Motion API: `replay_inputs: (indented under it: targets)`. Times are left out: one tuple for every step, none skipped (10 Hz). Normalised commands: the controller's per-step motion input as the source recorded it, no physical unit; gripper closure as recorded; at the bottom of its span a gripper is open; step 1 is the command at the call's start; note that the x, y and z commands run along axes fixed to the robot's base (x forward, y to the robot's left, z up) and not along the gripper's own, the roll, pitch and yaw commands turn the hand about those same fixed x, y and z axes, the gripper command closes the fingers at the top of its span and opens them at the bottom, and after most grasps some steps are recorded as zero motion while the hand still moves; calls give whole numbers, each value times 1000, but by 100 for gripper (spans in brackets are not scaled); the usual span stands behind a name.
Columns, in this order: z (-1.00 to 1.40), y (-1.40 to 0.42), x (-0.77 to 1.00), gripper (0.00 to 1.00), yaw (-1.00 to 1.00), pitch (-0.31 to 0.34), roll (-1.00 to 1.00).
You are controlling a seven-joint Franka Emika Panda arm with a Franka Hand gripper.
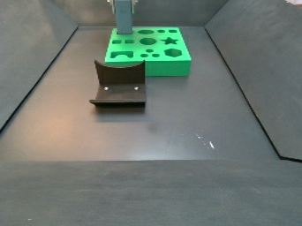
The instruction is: Insert the rectangle object.
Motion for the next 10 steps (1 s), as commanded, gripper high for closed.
replay_inputs:
  targets:
    - [-366,0,0,100,0,0,129]
    - [-417,0,86,100,0,20,166]
    - [-320,0,0,100,-23,34,164]
    - [-271,0,0,100,-23,39,176]
    - [-263,0,0,100,0,49,226]
    - [-294,0,0,100,0,24,211]
    - [-286,0,-3,100,0,0,120]
    - [-266,0,0,100,0,0,61]
    - [-140,-77,0,100,14,-126,46]
    - [0,0,0,100,0,0,0]
